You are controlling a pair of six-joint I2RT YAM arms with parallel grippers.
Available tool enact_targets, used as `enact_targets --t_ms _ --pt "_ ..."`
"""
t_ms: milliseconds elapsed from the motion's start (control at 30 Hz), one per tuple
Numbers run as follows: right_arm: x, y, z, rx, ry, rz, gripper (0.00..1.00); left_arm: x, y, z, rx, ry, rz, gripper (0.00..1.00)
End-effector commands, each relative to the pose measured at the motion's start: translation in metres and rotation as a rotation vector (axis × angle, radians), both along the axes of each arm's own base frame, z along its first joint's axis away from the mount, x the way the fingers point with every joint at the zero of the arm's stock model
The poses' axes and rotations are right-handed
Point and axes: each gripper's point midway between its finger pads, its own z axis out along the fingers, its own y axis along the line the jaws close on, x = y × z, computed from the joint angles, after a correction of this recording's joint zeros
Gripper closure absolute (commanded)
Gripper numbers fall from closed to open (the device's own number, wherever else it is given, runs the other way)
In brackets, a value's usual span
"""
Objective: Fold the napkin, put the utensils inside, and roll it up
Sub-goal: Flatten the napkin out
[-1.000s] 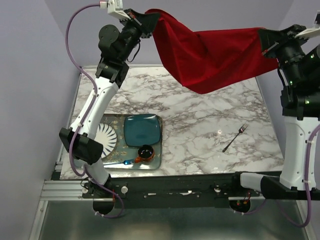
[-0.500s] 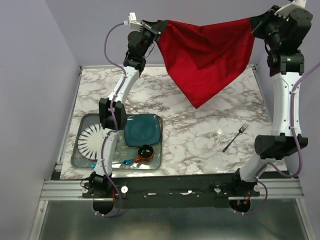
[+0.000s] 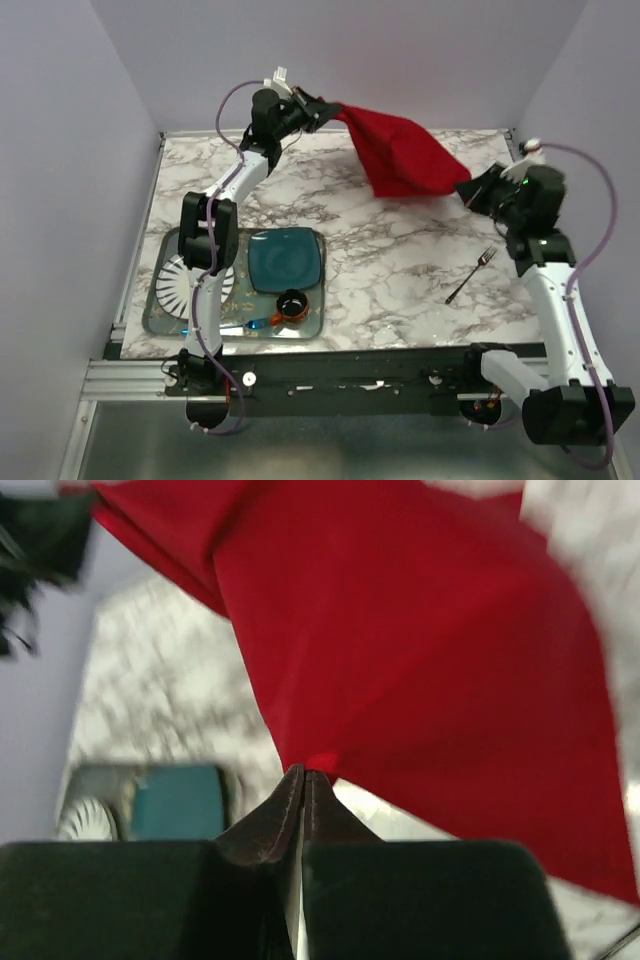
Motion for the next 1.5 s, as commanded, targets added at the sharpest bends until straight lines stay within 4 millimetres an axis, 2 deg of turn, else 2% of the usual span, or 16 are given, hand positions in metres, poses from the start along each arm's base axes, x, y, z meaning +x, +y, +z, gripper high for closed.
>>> enact_targets --t_ms 0,33,67,100,133,233,300,367,433,467,533,600,733,933,1233,1467 --pt "-0.036 0.048 -0.177 0.148 0.456 0.136 0.78 -0.024 0.026 -0.168 0.300 0.349 -0.162 0.71" --pt "-0.047 0.050 -0.202 0.143 0.527 0.134 0.62 -0.030 0.030 -0.177 0.398 0.451 -0.179 0.62" --pt "-0.056 0.050 -0.213 0.136 0.580 0.134 0.57 -0.033 0.030 -0.187 0.477 0.468 -0.191 0.41" --pt "-0.055 0.040 -0.215 0.089 0.579 0.077 0.52 -0.034 0.033 -0.204 0.607 0.427 -0.199 0.32" --pt "-0.051 0.034 -0.205 0.062 0.552 0.049 0.40 -0.035 0.037 -0.208 0.662 0.437 -0.164 0.28" --pt "-0.042 0.015 -0.193 -0.015 0.515 -0.040 0.28 -0.049 0.031 -0.203 0.697 0.435 -0.145 0.30" --pt "-0.030 0.013 -0.181 -0.039 0.488 -0.039 0.27 -0.053 0.035 -0.192 0.794 0.402 -0.055 0.27" --pt "-0.013 0.007 -0.180 -0.060 0.496 -0.071 0.27 -0.056 0.049 -0.200 0.911 0.400 0.036 0.24" --pt "0.004 0.002 -0.183 -0.085 0.512 -0.098 0.27 -0.062 0.050 -0.186 0.990 0.363 0.110 0.23" --pt "0.015 0.001 -0.201 -0.089 0.574 -0.112 0.27 -0.068 0.050 -0.190 1.040 0.347 0.123 0.22" --pt "0.037 -0.005 -0.192 -0.086 0.583 -0.173 0.27 -0.078 0.033 -0.180 1.074 0.289 0.116 0.24" --pt "0.050 -0.013 -0.211 -0.115 0.649 -0.217 0.29 -0.090 0.021 -0.178 1.089 0.269 0.101 0.30" --pt "0.079 -0.026 -0.230 -0.200 0.696 -0.262 0.37 -0.118 -0.026 -0.210 1.096 0.256 -0.012 0.53" --pt "0.068 -0.052 -0.275 -0.306 0.840 -0.292 0.49 -0.141 -0.061 -0.253 1.206 0.230 -0.081 0.62" --pt "0.056 -0.070 -0.307 -0.280 0.936 -0.286 0.51 -0.156 -0.076 -0.293 1.251 0.289 -0.099 0.56" --pt "0.038 -0.078 -0.320 -0.247 0.997 -0.304 0.51 -0.197 -0.083 -0.324 1.135 0.495 -0.189 0.55"
